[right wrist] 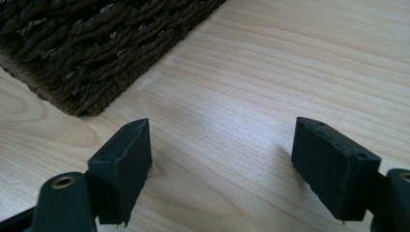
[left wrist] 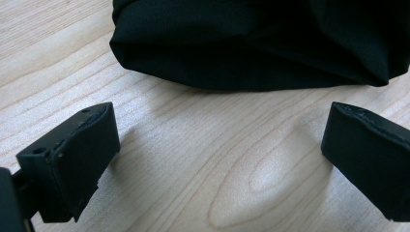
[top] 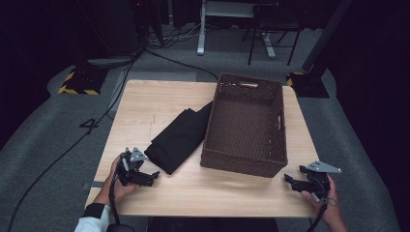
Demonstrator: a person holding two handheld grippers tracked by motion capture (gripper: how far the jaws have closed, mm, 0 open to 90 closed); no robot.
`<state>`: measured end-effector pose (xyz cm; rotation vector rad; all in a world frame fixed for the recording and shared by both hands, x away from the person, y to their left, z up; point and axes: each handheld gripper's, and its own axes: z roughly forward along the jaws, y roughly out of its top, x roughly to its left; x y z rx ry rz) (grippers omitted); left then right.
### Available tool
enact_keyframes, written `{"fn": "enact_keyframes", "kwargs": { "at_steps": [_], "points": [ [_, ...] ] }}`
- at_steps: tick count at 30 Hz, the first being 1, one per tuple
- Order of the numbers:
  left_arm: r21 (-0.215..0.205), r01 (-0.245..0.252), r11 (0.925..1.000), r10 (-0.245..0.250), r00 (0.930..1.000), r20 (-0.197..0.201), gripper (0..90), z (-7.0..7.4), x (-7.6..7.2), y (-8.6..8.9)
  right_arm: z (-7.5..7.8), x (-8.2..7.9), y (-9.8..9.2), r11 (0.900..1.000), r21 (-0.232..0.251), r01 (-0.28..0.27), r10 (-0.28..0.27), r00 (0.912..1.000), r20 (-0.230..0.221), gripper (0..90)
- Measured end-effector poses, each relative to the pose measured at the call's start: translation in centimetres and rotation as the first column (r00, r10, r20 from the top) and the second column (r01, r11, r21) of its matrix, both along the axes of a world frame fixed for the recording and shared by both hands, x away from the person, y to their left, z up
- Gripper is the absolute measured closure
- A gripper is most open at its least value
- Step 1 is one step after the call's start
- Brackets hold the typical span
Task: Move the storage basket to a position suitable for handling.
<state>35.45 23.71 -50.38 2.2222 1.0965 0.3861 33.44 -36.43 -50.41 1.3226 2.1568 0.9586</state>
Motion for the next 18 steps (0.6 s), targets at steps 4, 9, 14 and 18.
{"fn": "enact_keyframes", "kwargs": {
  "at_steps": [4, 9, 14, 18],
  "points": [
    [-0.004, 0.019, 0.9998, -0.019, 0.9998, -0.002, 5.1, 0.1, -0.3, 0.0, 0.0, 0.0, 0.0, 1.000, -0.001, -0.002, 0.002, 1.0000, -0.003, 22.6],
    [0.010, 0.054, 0.9985, -0.054, 0.9983, 0.024, 19.2, 0.6, -1.4, 0.0, 0.2, 0.3, 0.1, 1.000, -0.017, -0.020, 0.020, 0.9998, -0.005, 22.4],
    [-0.021, 0.061, 0.9979, -0.059, 0.9958, 0.070, 18.1, 1.8, -2.2, -0.2, 0.8, 0.5, 0.3, 0.999, 0.026, -0.025, 0.024, 0.9995, 0.020, 23.4],
    [-0.033, 0.085, 0.9958, -0.080, 0.9870, 0.140, 17.0, 3.6, -2.5, -1.4, 2.4, 0.6, 0.5, 0.999, 0.035, -0.037, 0.034, 0.9963, 0.079, 25.7]
  ]
}}
